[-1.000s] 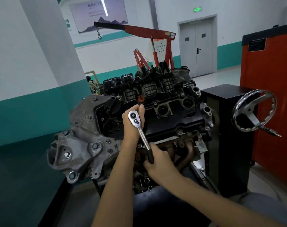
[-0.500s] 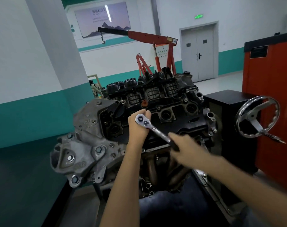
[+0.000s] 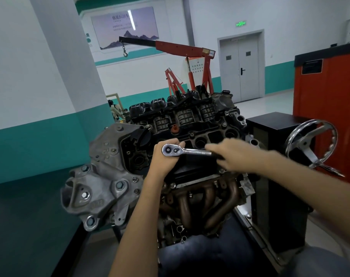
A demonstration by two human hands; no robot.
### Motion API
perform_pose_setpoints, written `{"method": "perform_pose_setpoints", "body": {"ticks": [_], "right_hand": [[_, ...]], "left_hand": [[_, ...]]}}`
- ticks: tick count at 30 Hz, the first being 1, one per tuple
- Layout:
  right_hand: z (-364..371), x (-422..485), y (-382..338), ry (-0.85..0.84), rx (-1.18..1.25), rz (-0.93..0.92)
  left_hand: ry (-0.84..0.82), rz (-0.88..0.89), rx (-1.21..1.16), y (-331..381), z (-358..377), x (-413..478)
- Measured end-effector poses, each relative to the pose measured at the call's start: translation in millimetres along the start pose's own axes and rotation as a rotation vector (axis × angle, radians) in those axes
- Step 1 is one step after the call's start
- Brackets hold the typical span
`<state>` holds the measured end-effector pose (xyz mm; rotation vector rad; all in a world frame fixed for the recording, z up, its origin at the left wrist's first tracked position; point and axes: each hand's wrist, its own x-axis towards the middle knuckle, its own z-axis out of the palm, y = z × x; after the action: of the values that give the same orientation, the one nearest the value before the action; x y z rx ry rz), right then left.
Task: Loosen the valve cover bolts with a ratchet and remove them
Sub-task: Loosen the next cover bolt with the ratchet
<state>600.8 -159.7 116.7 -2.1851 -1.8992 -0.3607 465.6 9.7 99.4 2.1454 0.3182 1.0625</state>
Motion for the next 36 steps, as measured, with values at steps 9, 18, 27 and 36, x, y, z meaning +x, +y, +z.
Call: {"method": "perform_pose_setpoints", "body": {"ticks": [9,18,27,36], "right_hand": [[70,-28,-55,0.165,0.552,0.250],[98,-23,-106,0.247,0.892,0.290],[-12,10,9,0.111,-0.185,0.012],[105,-24,-117,0.291,0.934,0.378]], "left_hand": [[0.196,-0.048,-0.109,1,19,-1],[0.114,0.011,0.004,-4,10,-1],[0.064,-0.054,-0.059,2,8,-2],[0.201,-0.049,-0.101,4,20,-3]]}}
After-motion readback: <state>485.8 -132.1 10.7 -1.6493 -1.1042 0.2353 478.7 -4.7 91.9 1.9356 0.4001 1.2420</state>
